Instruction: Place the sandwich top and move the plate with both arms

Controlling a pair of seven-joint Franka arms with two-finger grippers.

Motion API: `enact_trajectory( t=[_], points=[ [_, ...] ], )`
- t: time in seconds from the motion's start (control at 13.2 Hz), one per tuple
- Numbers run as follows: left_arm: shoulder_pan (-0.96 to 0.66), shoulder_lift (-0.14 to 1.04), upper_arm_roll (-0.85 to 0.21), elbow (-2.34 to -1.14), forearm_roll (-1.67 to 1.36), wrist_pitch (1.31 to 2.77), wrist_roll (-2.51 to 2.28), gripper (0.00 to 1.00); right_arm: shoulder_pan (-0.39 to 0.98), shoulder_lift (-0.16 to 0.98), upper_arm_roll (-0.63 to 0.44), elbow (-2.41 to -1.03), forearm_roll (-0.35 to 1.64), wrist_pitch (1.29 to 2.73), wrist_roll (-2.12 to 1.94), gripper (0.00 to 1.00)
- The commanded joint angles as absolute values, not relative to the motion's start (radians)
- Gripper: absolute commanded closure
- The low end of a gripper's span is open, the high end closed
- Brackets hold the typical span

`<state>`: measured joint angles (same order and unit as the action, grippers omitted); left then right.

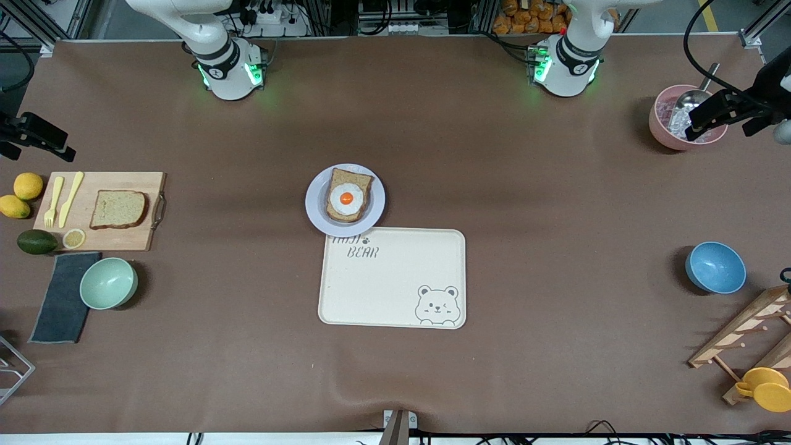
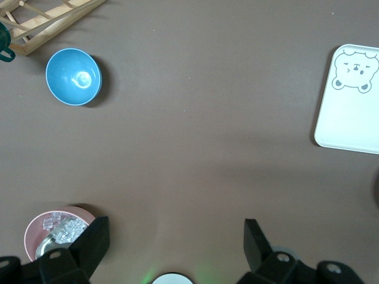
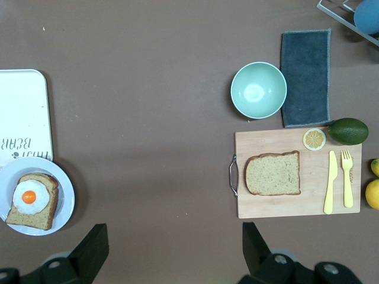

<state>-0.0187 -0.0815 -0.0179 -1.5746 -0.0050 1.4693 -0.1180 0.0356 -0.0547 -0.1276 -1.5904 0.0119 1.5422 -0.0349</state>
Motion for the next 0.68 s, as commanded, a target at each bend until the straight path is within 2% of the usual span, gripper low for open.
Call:
enact_trajectory(
  t=[0.0,0.38,0.6],
  points=[
    [-0.014,-0.072,-0.025,-1.545,0.015,1.448,-0.117,0.0,0.038,-0.072,-0.13,-1.6,-0.003,1.534,-0.041,0.0],
    [-0.012,-0.057,-0.025,-1.537,0.012,1.448,-0.118,0.0,0.037,-0.043,-0.13,-1.606,-0.006,1.546,-0.04,0.0],
    [-0.015,-0.058,-0.029,-1.551,0.014,1.436,-0.132,0.0,0.003,0.069,-0.132,-1.606,-0.015,1.546,-0.04,0.0]
  ],
)
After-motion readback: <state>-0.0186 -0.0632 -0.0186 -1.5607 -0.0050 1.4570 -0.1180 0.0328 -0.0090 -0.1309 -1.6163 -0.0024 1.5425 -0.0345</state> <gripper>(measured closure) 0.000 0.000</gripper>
